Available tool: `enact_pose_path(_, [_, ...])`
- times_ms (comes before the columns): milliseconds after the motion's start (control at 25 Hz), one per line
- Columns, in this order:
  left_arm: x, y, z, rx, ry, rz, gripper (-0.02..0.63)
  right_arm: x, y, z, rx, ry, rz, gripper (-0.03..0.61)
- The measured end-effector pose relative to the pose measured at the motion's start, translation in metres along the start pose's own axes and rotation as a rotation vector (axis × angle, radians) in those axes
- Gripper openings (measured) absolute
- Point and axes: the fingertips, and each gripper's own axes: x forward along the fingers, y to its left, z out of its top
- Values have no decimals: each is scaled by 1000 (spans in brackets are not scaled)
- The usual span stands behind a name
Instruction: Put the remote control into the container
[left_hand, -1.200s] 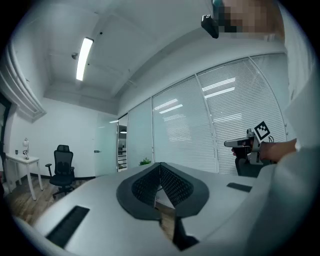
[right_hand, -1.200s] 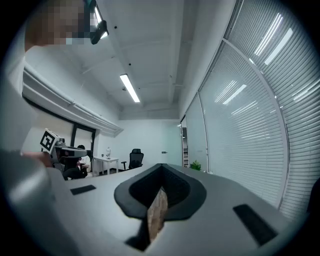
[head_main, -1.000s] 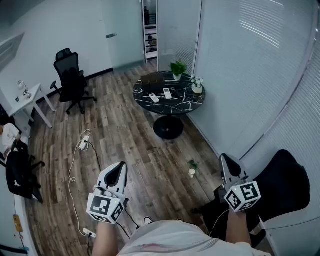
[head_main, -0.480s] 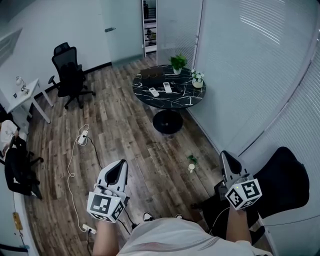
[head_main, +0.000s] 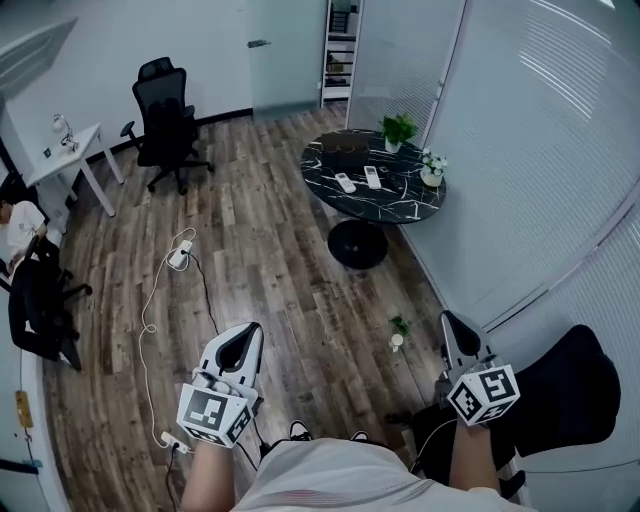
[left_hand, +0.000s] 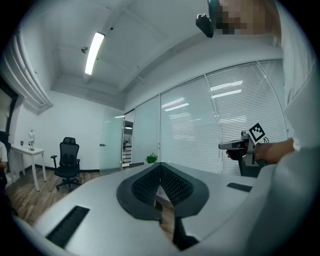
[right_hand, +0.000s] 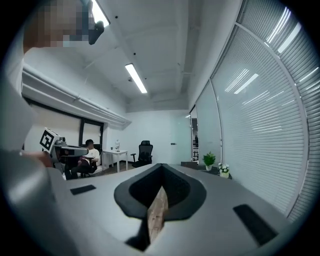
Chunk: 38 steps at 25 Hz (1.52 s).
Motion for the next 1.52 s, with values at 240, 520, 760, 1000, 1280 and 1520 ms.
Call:
enact_pose_path(240, [-8,50,-10,-23,-14,43,11,45,38,6,-68,3,34,14])
enact_pose_path(520, [5,67,-20,-54,-15,31,11,68,41,9,-96,34,32,14])
enact_pose_path(760, [42,76,-22,-42,-6,43,11,102,10,7,-79,10,41,14])
enact_pose_path(1000, [109,75,-10,-26,-8,59,11,142,-43,5,-39,-13,51,13])
enact_pose_path(1280, [203,47,1,-24,13,32,11,175,-116,-4,17,-1,73,14])
enact_pose_path(1520, [273,28,-2,7,47,32,9,204,-164,-24,44,20,107,14])
